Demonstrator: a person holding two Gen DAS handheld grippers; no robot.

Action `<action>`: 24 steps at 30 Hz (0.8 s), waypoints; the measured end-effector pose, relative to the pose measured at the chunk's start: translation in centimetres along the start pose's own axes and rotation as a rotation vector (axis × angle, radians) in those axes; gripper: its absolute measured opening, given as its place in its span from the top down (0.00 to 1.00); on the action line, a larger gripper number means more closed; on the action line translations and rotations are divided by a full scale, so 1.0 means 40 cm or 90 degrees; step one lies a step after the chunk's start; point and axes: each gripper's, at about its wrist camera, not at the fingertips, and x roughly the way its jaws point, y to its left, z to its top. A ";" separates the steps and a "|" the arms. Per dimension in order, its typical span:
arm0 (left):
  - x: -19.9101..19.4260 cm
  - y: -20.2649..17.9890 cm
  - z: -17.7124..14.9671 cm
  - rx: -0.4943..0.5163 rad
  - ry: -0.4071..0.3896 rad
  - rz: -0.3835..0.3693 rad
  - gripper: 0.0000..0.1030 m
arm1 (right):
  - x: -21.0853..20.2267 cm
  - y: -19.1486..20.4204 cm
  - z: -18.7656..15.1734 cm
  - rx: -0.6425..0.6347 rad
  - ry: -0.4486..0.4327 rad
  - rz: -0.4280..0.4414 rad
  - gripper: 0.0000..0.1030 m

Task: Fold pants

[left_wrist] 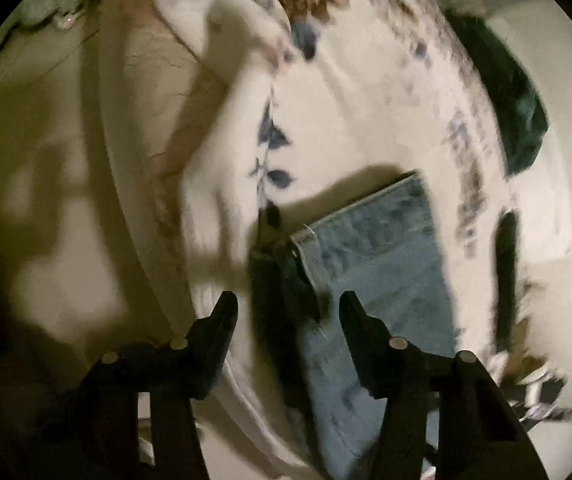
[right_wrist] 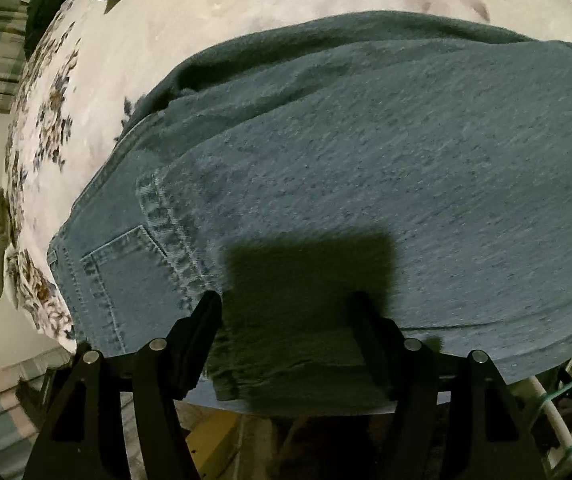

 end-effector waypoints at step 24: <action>0.049 -0.042 -0.054 0.077 -0.039 -0.033 0.64 | -0.003 -0.023 -0.006 -0.016 0.017 0.011 0.33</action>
